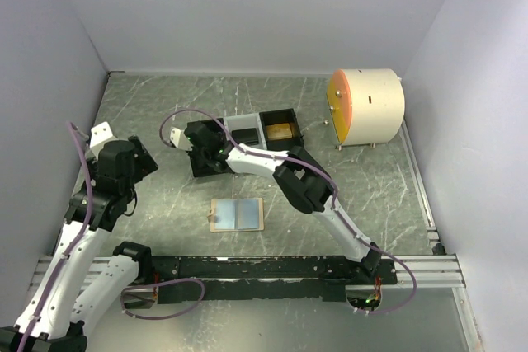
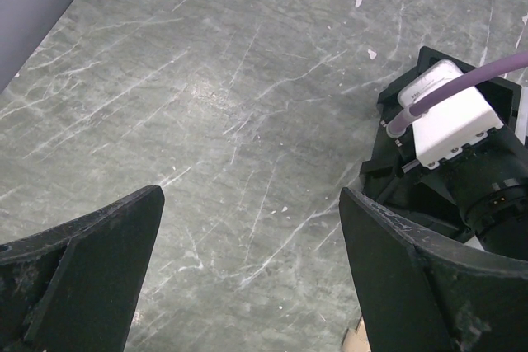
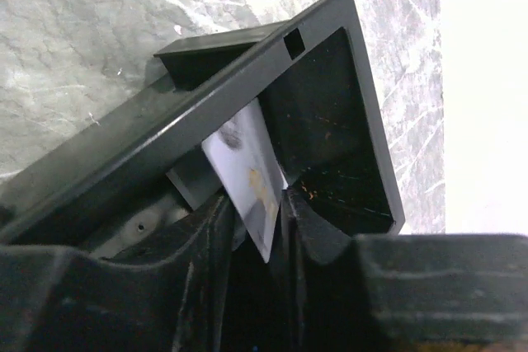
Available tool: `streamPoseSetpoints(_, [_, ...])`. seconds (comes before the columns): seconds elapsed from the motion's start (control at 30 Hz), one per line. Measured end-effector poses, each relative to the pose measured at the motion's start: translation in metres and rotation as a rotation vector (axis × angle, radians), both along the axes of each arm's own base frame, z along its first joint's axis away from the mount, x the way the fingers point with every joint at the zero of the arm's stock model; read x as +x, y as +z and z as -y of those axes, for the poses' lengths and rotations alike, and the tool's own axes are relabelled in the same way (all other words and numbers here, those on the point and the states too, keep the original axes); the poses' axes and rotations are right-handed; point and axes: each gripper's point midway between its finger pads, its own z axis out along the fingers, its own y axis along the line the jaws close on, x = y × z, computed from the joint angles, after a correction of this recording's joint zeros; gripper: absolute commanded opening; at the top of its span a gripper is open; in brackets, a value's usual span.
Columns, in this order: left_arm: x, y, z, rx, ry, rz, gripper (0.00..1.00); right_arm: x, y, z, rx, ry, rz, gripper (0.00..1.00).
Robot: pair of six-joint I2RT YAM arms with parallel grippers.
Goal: Take the credit cards out of the card holder
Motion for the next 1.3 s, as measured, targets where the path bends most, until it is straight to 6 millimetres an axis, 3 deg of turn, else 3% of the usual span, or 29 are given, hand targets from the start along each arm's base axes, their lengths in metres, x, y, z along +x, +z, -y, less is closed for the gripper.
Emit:
streamPoseSetpoints(0.17, [0.001,-0.001,0.000,-0.001,0.002,-0.005,0.99,-0.003,-0.003,0.000,0.016,-0.004,-0.030,0.41])
streamPoseSetpoints(0.5, [0.002,-0.005,0.001,0.002,-0.010,-0.024,0.98,-0.015,-0.012,-0.004,0.056,0.011,-0.123,0.44])
streamPoseSetpoints(0.7, [0.003,-0.007,0.002,0.002,-0.014,-0.033,0.99,-0.020,-0.003,-0.007,0.115,0.004,-0.163,0.44])
streamPoseSetpoints(0.8, [0.003,-0.007,0.002,0.002,-0.014,-0.033,0.99,-0.024,0.018,-0.009,0.193,0.001,-0.183,0.46])
streamPoseSetpoints(1.03, [0.003,-0.007,0.002,0.001,-0.014,-0.032,0.99,-0.034,0.108,0.000,0.458,-0.031,-0.146,0.55])
streamPoseSetpoints(1.17, [0.003,-0.007,0.004,-0.001,-0.023,-0.033,0.99,-0.047,0.138,0.029,0.619,-0.105,-0.155,0.60])
streamPoseSetpoints(1.3, [0.004,-0.006,0.007,-0.005,-0.042,-0.032,0.98,-0.055,0.143,0.073,0.762,-0.213,-0.219,0.60])
